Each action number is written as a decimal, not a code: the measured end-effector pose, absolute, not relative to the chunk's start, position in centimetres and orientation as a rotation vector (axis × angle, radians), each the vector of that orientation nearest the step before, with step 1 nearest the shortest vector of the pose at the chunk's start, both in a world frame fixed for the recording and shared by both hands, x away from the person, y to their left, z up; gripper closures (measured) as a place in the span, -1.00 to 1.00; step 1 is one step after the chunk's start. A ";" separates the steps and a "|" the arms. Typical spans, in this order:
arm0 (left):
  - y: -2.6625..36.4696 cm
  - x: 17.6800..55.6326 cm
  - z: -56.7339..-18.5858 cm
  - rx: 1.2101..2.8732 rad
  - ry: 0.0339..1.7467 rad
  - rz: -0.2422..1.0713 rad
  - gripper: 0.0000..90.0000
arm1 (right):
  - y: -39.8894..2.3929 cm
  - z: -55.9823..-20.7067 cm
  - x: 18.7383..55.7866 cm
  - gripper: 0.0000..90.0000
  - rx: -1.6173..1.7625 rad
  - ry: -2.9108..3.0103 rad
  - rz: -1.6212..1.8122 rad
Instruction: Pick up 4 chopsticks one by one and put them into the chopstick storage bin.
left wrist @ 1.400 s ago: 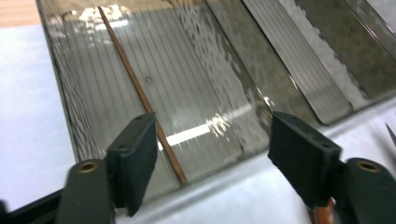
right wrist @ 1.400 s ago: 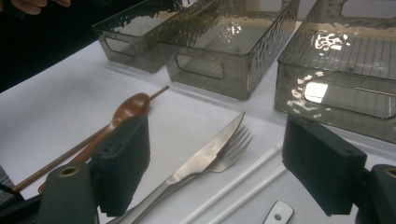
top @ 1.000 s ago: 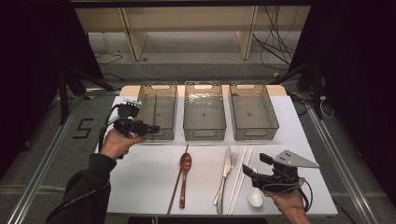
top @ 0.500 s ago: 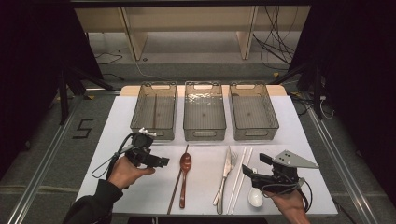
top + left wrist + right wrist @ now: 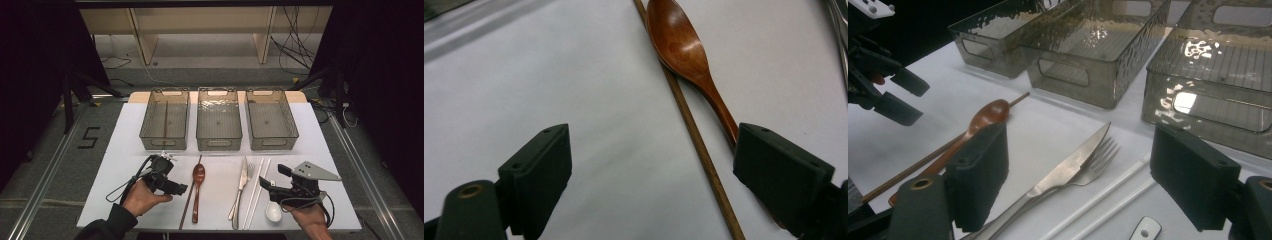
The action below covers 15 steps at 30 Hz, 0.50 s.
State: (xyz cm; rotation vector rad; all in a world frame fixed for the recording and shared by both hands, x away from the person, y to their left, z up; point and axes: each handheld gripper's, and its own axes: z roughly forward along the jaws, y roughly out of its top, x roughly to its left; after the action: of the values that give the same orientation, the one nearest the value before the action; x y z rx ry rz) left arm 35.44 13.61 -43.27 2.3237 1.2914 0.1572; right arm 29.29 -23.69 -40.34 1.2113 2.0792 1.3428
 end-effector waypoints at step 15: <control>11.7 34.7 -45.0 2.446 1.264 0.129 -0.67 | -23.7 -40.3 29.3 -0.46 1.212 2.080 1.339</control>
State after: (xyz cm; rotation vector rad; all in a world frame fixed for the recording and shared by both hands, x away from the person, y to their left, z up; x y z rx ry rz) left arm 34.65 11.67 -45.01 2.4464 1.2637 0.1285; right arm 29.29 -23.67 -40.34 1.2122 2.0801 1.3391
